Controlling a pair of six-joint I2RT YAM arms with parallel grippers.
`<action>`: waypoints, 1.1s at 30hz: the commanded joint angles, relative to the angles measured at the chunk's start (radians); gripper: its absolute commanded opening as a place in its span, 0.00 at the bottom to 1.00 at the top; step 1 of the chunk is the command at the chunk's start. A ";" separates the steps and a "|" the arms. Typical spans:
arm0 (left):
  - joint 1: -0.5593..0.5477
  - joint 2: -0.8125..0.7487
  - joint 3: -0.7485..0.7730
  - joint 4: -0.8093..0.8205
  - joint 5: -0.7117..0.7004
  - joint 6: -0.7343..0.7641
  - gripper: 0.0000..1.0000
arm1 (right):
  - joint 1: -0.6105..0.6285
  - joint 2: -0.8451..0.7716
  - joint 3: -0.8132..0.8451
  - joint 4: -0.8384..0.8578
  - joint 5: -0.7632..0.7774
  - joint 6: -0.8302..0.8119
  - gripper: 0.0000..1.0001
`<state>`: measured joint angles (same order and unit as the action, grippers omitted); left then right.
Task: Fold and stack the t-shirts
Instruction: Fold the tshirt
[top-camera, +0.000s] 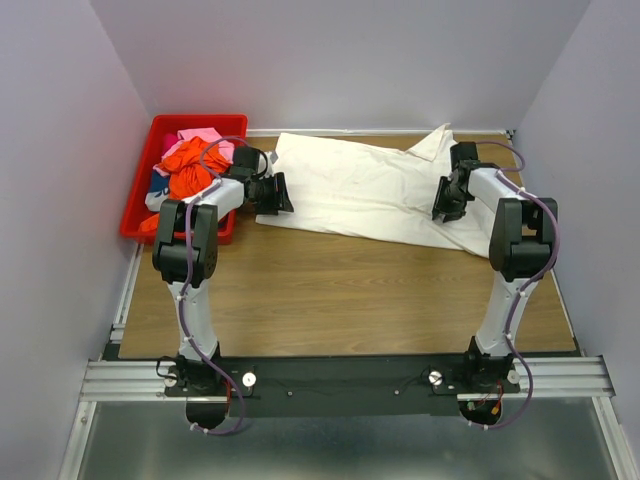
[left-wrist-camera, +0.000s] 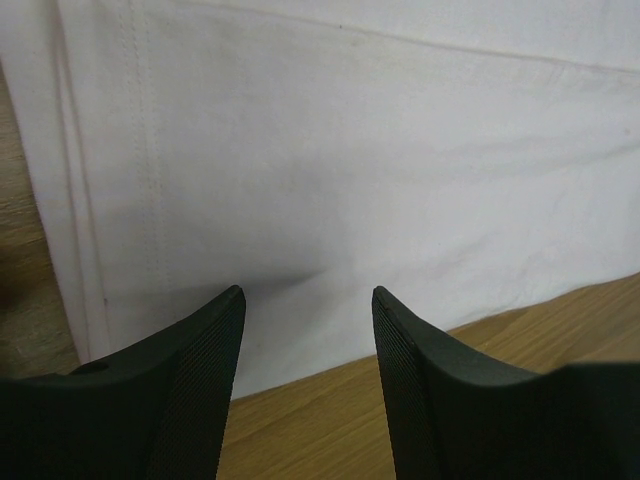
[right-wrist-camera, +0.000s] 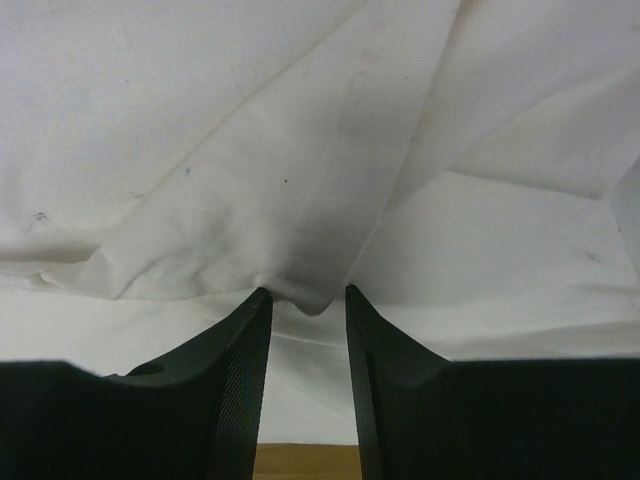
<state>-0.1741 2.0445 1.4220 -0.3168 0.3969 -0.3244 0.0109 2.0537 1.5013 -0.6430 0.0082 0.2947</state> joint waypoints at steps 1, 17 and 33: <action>0.001 -0.052 -0.009 -0.010 -0.021 0.015 0.61 | -0.008 0.019 0.030 0.016 0.032 -0.012 0.41; 0.001 -0.047 -0.011 -0.013 -0.012 0.016 0.60 | -0.006 -0.032 0.054 0.013 0.026 -0.048 0.24; 0.001 -0.047 -0.014 -0.010 -0.006 0.011 0.60 | -0.006 -0.015 0.091 0.005 0.012 -0.068 0.05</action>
<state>-0.1741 2.0327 1.4166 -0.3222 0.3939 -0.3214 0.0109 2.0472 1.5642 -0.6395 0.0193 0.2382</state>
